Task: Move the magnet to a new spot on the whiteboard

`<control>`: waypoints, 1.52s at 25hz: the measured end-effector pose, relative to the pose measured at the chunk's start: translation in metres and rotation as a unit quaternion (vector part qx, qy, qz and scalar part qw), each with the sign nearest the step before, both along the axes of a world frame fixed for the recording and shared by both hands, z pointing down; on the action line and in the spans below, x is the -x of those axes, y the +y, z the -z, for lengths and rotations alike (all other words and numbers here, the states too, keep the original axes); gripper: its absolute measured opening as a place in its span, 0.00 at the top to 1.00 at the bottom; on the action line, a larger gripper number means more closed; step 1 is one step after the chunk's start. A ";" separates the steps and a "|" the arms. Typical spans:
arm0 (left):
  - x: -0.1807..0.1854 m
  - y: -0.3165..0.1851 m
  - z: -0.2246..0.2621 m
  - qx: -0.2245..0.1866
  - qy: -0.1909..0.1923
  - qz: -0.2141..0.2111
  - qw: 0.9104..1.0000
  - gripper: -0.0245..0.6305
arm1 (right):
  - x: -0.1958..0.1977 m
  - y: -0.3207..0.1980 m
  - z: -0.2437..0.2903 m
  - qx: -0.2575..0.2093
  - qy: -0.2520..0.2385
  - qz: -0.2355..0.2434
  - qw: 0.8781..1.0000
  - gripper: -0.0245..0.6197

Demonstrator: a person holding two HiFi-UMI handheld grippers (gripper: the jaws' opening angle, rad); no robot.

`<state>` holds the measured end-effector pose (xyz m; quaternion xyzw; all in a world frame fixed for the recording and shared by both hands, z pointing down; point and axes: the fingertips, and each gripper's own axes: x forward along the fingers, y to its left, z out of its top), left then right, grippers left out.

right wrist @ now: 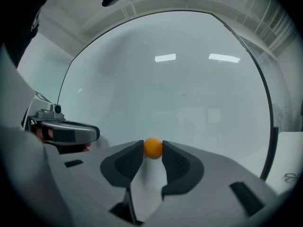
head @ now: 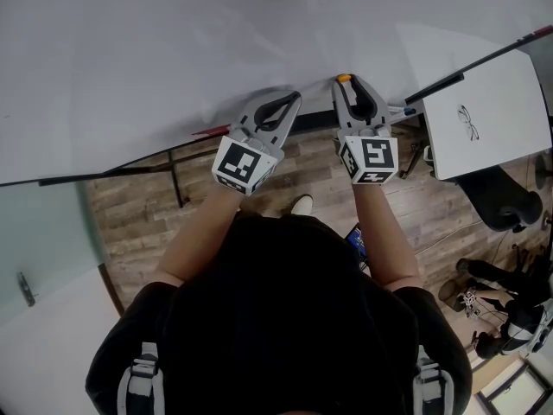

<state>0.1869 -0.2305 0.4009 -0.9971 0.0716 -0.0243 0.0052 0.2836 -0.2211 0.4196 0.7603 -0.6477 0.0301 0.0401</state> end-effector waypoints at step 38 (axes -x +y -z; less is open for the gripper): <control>0.083 0.049 0.017 0.008 -0.005 -0.090 0.996 0.96 | 0.122 0.097 0.038 -0.024 -0.004 0.051 0.998 0.94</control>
